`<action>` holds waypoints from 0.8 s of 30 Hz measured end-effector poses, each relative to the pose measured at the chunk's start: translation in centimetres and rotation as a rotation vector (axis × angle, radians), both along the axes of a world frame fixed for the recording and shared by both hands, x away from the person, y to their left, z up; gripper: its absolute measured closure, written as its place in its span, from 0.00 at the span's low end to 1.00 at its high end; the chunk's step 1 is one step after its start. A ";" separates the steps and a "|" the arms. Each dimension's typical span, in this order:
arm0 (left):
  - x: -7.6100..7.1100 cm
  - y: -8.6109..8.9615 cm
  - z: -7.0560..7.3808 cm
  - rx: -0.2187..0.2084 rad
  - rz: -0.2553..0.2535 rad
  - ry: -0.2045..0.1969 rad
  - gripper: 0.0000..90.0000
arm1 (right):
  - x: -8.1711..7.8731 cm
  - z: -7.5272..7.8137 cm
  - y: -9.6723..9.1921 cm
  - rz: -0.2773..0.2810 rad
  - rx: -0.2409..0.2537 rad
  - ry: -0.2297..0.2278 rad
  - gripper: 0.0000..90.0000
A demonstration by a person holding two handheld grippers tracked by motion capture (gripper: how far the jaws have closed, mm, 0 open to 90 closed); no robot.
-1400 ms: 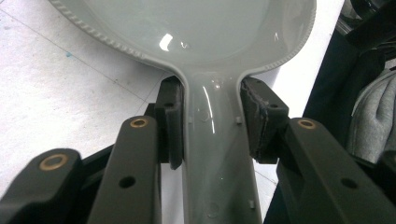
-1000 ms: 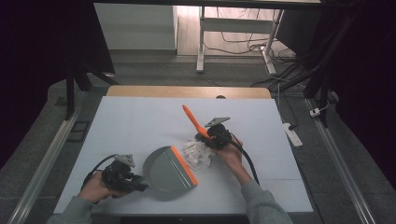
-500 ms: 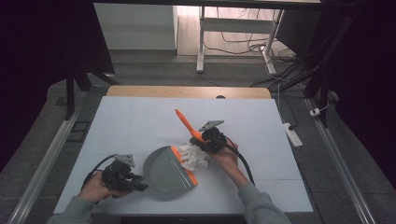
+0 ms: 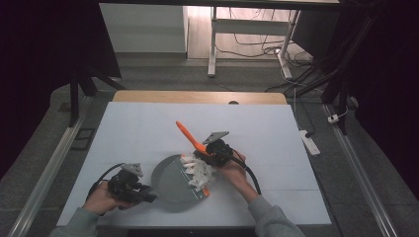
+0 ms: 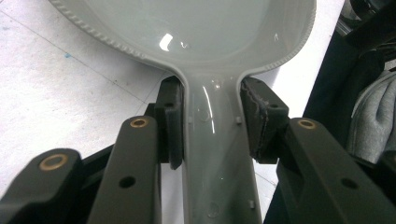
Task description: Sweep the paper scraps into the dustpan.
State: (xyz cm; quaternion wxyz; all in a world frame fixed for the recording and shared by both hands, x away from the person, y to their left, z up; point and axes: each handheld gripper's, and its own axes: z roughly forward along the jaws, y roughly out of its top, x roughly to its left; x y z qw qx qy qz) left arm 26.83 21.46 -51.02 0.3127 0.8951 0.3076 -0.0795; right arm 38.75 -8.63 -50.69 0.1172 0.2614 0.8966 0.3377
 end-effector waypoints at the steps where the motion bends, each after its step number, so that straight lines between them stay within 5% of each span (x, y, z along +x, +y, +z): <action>1: 0.0 0.0 0.0 0.000 0.000 0.000 0.68 | -0.1 0.0 0.1 0.008 0.002 0.000 0.85; 13: 0.0 0.0 0.0 0.000 0.002 0.001 0.68 | -2.1 0.1 2.4 0.086 -0.008 -0.014 0.85; 24: 0.0 0.0 0.0 0.000 0.004 0.001 0.68 | -4.1 1.2 4.0 0.164 0.032 -0.039 0.85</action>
